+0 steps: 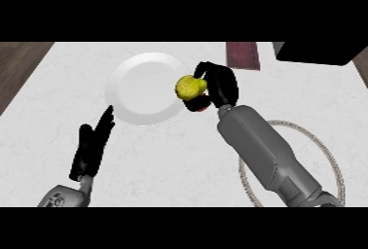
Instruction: Pick the pear from the placemat and place it in the plate
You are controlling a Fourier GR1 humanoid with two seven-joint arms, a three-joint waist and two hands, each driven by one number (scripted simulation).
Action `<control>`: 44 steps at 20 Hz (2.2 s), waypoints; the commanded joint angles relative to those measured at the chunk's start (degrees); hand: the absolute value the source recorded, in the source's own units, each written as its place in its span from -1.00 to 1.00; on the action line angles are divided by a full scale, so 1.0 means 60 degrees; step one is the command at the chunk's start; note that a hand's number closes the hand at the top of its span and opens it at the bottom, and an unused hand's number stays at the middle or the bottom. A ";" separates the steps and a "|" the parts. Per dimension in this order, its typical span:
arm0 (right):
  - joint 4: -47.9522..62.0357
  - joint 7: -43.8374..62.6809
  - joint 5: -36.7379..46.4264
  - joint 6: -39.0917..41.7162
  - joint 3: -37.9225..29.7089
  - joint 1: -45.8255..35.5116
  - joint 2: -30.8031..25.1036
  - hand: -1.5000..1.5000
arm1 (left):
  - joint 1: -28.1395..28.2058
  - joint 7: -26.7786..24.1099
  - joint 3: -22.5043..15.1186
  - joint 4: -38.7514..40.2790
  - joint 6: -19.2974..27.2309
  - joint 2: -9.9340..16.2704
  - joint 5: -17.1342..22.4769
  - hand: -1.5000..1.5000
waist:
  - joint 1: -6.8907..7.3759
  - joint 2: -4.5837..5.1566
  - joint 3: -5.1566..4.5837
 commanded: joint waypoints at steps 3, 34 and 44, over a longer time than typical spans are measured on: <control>0.0590 0.4208 0.1666 -0.1511 0.0723 -0.2144 0.0478 1.00 | -0.0234 0.0150 0.0149 0.0111 0.0102 -0.0072 0.0035 0.00 | -0.0094 0.0037 0.0054; 0.1401 0.7063 -0.1768 0.0270 0.2206 -0.1433 0.0493 -1.00 | -0.0101 0.0117 0.0709 -0.0371 -0.0378 0.0082 0.0071 0.00 | -0.0218 0.0419 0.0155; -0.0310 0.3723 -0.2215 -0.2845 0.1486 -0.1043 0.0493 -1.00 | 0.0242 -0.0311 0.0729 0.0063 0.0013 -0.0351 -0.0277 0.00 | -0.0656 0.0345 0.0174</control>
